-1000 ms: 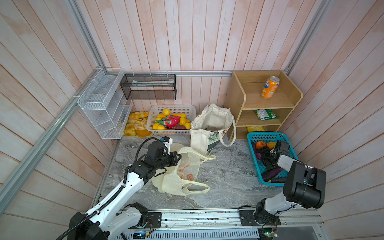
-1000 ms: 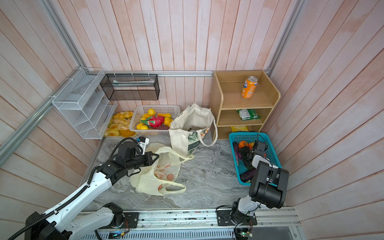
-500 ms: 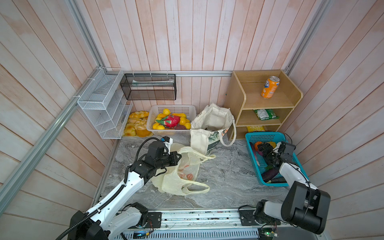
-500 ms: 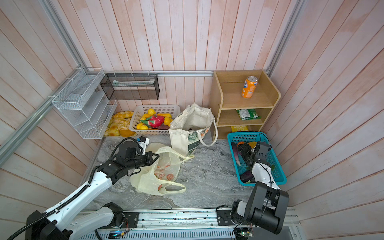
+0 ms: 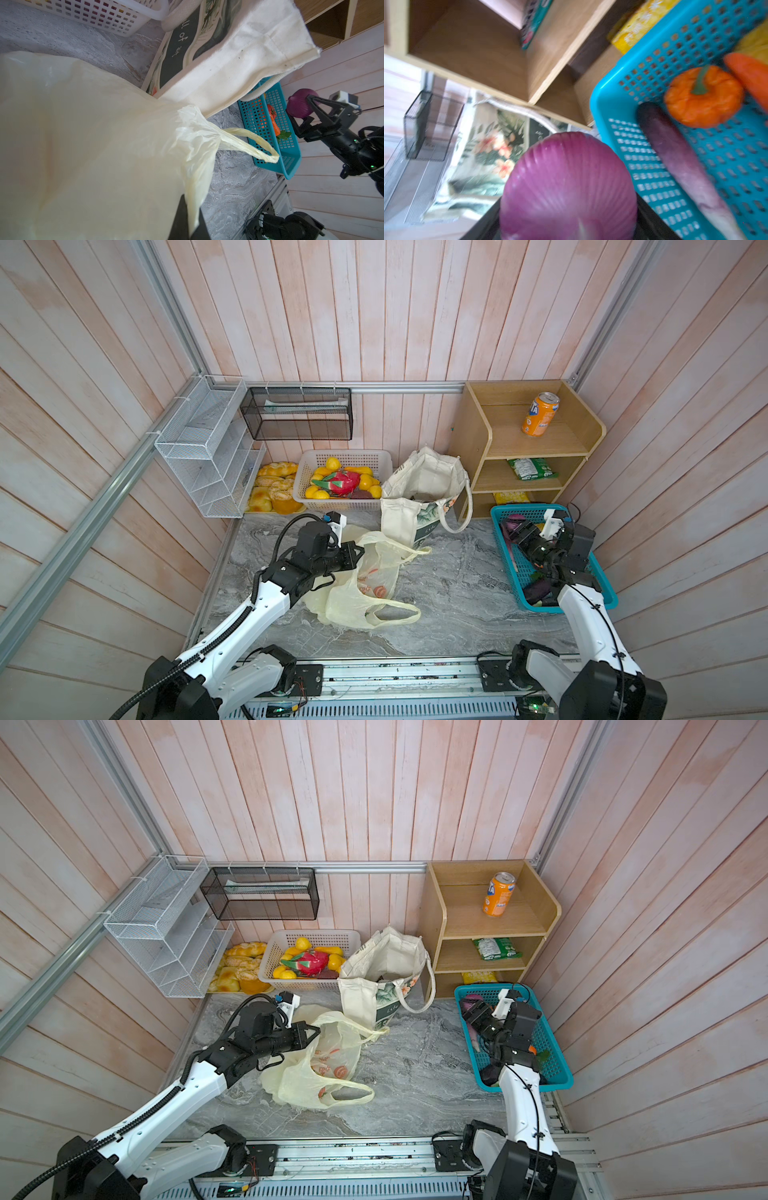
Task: Place the mixed food into the grocery bags and tie them
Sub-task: 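Carry the purple onion toward the yellow bag held by the left gripper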
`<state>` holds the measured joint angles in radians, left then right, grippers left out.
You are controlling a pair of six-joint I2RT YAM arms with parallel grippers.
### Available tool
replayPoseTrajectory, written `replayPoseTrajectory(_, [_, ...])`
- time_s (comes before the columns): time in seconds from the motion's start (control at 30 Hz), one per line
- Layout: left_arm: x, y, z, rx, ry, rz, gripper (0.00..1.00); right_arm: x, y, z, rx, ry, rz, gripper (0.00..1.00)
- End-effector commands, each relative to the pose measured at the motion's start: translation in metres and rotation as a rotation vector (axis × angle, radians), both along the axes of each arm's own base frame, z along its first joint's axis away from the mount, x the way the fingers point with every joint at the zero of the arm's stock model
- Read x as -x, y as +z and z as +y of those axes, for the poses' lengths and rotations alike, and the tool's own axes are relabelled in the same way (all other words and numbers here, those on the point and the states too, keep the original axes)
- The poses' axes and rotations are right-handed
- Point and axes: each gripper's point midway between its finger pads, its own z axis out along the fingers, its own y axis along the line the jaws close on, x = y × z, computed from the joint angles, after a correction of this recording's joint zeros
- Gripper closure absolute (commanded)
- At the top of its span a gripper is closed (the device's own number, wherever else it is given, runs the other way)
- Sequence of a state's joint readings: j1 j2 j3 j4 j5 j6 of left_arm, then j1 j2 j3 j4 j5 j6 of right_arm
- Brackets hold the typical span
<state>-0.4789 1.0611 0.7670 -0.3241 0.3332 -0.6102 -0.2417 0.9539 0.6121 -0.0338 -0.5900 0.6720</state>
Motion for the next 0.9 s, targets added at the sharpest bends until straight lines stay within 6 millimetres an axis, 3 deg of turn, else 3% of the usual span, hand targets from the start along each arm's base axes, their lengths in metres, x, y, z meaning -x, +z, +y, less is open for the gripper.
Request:
replayPoseTrajectory(0.0, [0.000,-0.001,-0.002,0.008,-0.011,-0.010,1.00,0.021,0.006,0.042,0.014,0.160,-0.047,0.63])
replayPoseTrajectory(0.13, [0.000,0.000,-0.003,0.009,-0.015,-0.012,1.00,0.051,-0.002,0.089,0.009,0.287,-0.043,0.64])
replayPoseTrajectory(0.27, [-0.001,0.002,-0.003,0.011,-0.016,-0.014,1.00,0.087,-0.023,0.127,-0.027,0.391,-0.029,0.64])
replayPoseTrajectory(0.47, [-0.001,0.004,-0.003,0.010,-0.014,-0.011,1.00,0.129,-0.058,0.163,-0.070,0.486,0.023,0.65])
replayPoseTrajectory(0.63, [0.001,0.002,-0.005,0.019,-0.015,0.003,1.00,0.139,-0.066,0.186,-0.109,0.519,0.024,0.66])
replayPoseTrajectory(0.87, [0.004,0.001,-0.012,0.027,-0.024,0.015,1.00,0.134,-0.060,0.228,-0.077,0.602,0.009,0.68])
